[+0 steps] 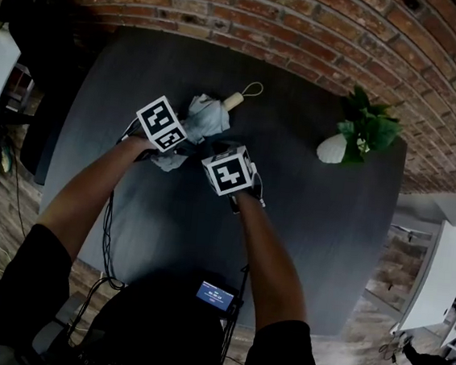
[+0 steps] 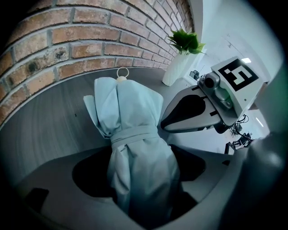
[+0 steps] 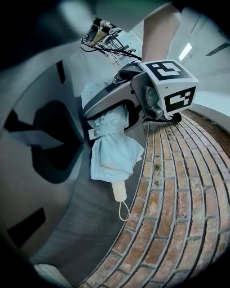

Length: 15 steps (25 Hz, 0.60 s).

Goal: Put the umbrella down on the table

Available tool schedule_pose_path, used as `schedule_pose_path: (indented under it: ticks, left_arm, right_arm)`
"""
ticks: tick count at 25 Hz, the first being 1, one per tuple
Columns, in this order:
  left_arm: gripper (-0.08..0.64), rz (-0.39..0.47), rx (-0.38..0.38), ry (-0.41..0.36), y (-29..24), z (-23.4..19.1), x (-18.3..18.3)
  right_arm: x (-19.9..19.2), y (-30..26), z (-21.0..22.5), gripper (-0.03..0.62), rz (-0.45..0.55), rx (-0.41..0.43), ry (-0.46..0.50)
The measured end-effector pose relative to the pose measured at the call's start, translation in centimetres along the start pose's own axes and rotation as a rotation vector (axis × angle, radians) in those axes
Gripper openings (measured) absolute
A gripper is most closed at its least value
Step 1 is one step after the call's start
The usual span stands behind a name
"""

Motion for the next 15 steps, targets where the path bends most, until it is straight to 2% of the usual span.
schedule_pose_path:
  ticks: [5, 12, 15]
  left_arm:
    - [0.405, 0.029, 0.056, -0.007, 0.9, -0.1, 0.2]
    - [0.405, 0.08, 0.087, -0.036, 4.3, 1.3, 0.0]
    - [0.404, 0.138, 0.113, -0.03, 6.9, 2.0, -0.3]
  right_arm:
    - [0.2, 0.7, -0.4, 0.008, 0.003, -0.008, 0.009]
    - [0.7, 2.9, -1.5, 0.008, 0.014, -0.034, 0.01]
    - [0.6, 4.3, -2.4, 0.008, 0.019, -0.053, 0.009]
Point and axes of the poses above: the fingertips, and each gripper's own axes: y backward along the fingers, z to its right, x out of its top, the point moved 5 cm from there along y, backward along the fingers, and after that the axes turned 1 degree about x, right-handed, at the moved point
